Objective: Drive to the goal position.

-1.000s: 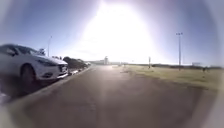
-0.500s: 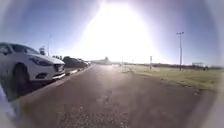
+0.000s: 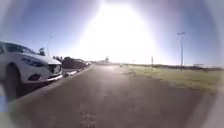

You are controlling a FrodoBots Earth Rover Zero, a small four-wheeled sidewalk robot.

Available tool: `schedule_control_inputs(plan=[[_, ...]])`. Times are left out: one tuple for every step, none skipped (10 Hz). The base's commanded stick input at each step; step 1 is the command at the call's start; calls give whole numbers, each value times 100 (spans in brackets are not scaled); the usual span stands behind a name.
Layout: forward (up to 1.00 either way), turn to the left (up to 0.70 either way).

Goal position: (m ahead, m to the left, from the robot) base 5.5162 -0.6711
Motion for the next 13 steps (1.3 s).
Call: schedule_control_inputs(plan=[[70,0],[70,0],[70,0],[70,0],[70,0],[70,0],[70,0],[70,0],[70,0],[70,0],[70,0],[70,0],[70,0]])
